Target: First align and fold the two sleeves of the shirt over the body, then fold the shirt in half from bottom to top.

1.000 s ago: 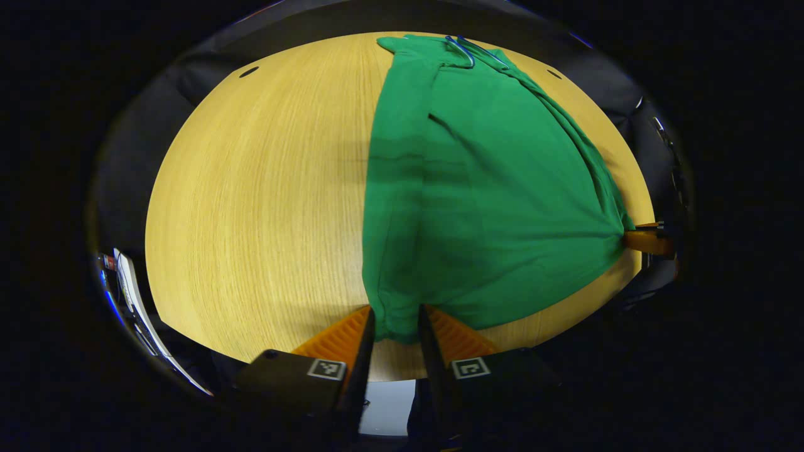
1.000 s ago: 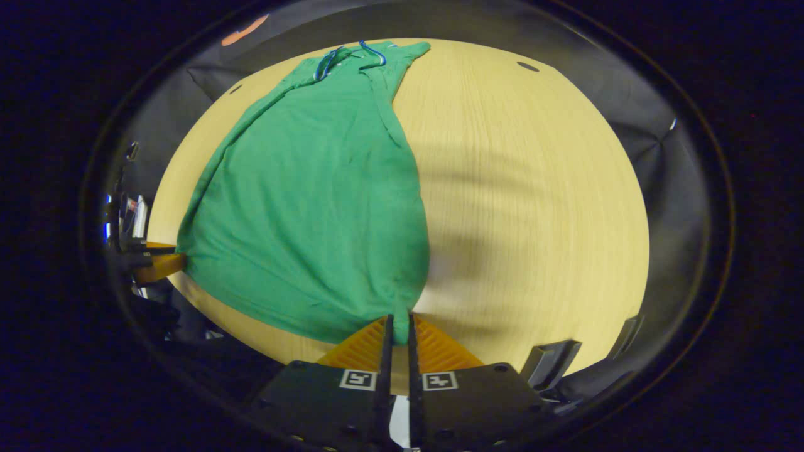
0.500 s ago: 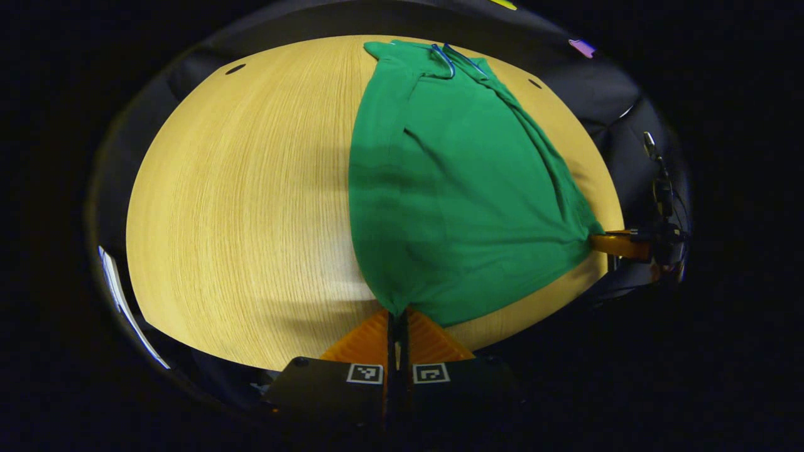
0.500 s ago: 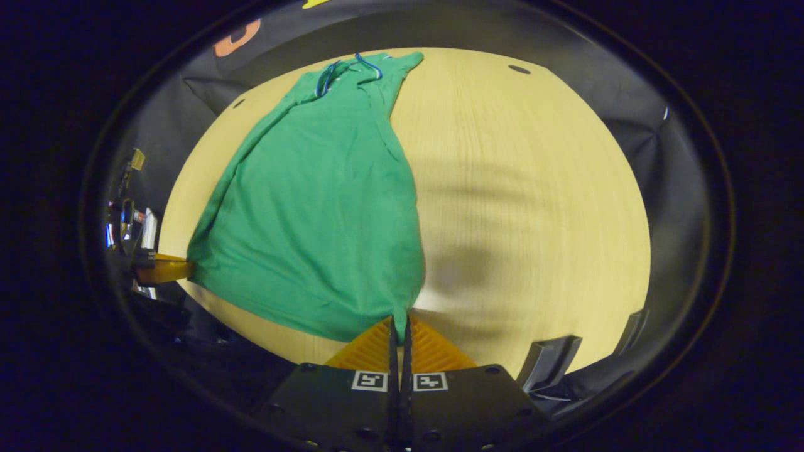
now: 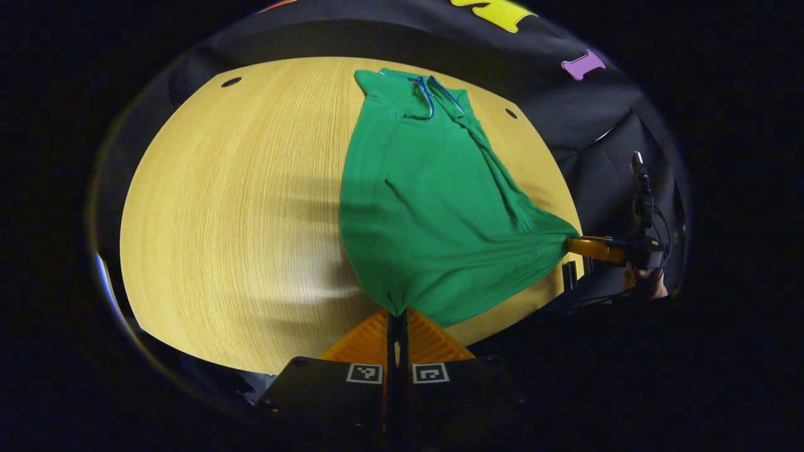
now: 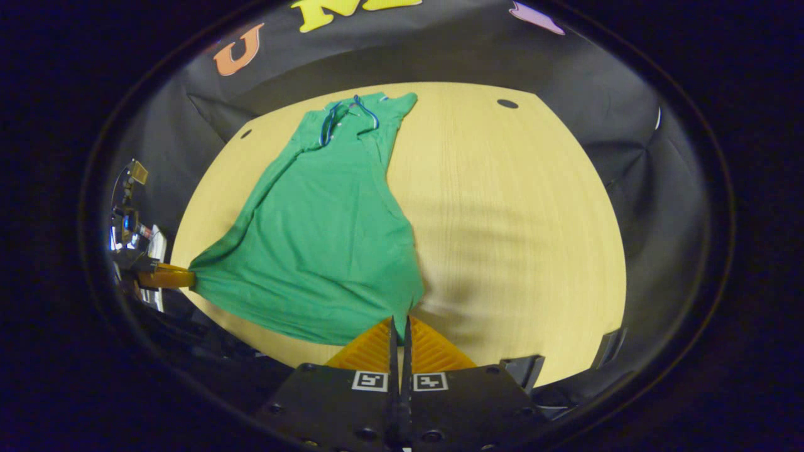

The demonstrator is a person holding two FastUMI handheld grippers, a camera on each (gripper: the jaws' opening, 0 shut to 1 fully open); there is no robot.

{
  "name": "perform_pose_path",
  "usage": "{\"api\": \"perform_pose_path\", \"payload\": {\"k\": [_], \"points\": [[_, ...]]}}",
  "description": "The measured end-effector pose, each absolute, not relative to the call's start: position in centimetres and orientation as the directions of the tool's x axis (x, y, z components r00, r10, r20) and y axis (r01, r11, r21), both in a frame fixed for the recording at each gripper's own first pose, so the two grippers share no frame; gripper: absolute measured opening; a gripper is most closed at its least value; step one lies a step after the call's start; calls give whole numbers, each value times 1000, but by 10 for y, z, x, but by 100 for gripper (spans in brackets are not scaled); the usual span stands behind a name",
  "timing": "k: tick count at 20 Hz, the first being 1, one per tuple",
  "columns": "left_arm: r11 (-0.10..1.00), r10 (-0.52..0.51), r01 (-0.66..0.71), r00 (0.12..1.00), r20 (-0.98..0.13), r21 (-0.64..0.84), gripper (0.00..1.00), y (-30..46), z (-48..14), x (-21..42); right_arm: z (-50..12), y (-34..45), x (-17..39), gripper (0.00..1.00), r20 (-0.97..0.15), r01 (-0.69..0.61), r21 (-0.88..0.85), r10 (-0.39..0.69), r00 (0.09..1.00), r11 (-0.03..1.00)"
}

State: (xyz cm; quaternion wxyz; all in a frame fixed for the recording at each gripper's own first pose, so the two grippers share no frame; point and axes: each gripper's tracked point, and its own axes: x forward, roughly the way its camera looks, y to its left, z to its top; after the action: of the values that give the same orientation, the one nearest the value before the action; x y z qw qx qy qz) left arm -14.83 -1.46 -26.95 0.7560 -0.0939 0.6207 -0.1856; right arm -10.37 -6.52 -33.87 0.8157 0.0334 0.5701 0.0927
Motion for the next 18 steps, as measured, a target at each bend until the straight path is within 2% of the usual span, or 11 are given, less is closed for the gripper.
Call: {"api": "perform_pose_path", "payload": {"k": [11, 18], "points": [[910, -407, 267, 425, -808, -318, 3, -11, -230, -29, -273, -67, -17, 0, -839, -113, 161, 196, 507, 980], [925, -380, 234, 559, -737, -299, 3, -9, -209, 60, -233, -59, 67, 0, -766, -127, 135, 185, 615, 983]]}}
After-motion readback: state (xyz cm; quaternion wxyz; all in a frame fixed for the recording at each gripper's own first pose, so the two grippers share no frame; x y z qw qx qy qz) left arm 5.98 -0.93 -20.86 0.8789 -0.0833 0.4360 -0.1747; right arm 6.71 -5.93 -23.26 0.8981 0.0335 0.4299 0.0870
